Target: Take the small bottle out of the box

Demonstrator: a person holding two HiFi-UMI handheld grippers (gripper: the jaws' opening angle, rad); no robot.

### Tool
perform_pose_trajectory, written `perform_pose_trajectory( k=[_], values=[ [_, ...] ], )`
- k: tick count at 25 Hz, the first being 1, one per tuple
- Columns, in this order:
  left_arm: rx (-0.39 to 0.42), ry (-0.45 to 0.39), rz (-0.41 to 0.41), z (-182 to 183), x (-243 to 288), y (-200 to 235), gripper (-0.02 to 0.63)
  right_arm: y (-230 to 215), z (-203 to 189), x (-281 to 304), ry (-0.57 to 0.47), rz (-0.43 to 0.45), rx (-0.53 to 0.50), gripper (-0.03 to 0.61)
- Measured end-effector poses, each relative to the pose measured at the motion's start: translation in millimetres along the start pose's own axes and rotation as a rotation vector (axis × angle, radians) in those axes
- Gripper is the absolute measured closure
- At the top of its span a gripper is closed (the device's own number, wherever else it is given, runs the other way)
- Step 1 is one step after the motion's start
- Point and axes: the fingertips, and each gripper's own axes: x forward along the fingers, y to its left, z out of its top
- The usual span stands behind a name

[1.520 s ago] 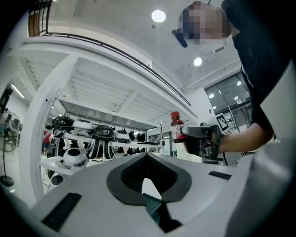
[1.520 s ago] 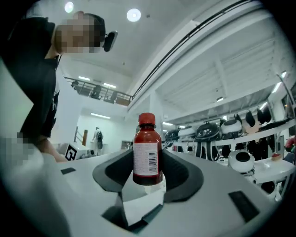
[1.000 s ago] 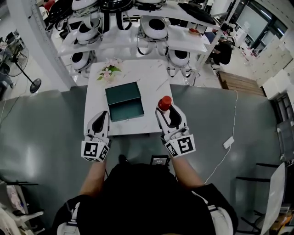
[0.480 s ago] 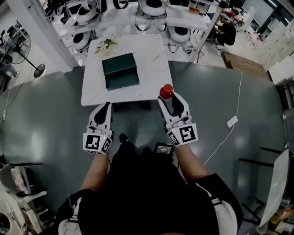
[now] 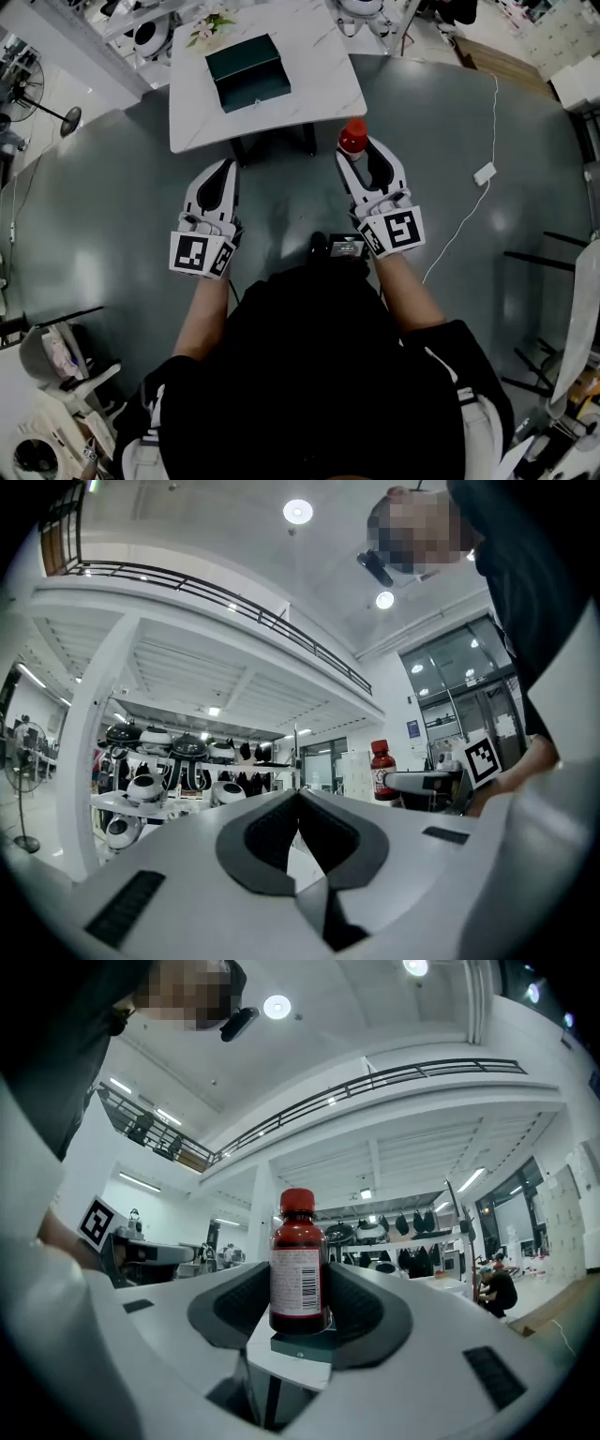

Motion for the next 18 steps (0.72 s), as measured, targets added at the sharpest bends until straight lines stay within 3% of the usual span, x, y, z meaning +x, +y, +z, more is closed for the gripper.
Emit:
perform_pose_trajectory(
  k=[7,14,18],
  values=[
    [0.049,0.028,-0.103,2,-80,-7,0.598,80,-7,-38,0.055,-0.049,0.036,0.368],
    [-0.055,0.064,-0.105,-30,-121,-3,0.598,125,-17,-62,0.097,-0.042,0.029,0.368],
    [-0.067,0.074,-0.114,-34,-121,-15,0.598,125,-12,-68,0.085,-0.007,0.025,0.368]
  ],
)
